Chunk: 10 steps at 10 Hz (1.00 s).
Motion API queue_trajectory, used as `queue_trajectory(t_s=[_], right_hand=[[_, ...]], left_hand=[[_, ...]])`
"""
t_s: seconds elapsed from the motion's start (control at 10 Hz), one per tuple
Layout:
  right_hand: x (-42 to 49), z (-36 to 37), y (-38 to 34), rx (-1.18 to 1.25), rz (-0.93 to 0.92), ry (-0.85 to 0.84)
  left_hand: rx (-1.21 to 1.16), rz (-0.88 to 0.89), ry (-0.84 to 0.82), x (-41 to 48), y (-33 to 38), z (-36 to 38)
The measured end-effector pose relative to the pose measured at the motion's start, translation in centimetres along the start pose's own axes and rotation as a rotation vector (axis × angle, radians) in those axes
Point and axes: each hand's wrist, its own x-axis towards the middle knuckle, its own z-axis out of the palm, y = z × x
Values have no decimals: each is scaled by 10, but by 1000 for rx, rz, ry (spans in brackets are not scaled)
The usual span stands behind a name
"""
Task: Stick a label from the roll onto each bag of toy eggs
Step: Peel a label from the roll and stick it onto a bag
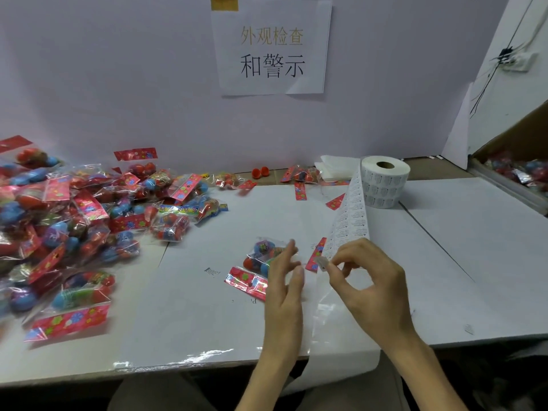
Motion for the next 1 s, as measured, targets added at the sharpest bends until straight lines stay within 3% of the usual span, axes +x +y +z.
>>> queue_trajectory(t_s=[0.1, 0.2, 0.3, 0.4, 0.5, 0.6, 0.7, 0.8, 1.0], right_hand=[[-8, -6, -9, 146, 140, 61], [-15, -9, -15, 301, 307, 67], [-20, -12, -22, 436, 393, 87], [-26, -14, -29, 517, 465, 91], [-34, -18, -33, 595, 545, 75], [-37, -21, -39, 655, 610, 68], [-37, -22, -45, 690, 633, 62], [-37, -26, -53, 687, 601, 50], [-29, -35, -53, 514, 498, 22]], left_hand=[[282, 256, 248, 11, 5, -12], [770, 352, 197, 38, 7, -29], [1115, 157, -33, 59, 1, -46], [1030, 139, 2, 63, -3, -60], [733, 50, 85, 62, 9, -68], [39, -278, 9, 50, 38, -69], [-332, -474, -167, 25, 63, -72], [-394, -498, -305, 5, 72, -73], [-234, -478, -302, -19, 74, -71]])
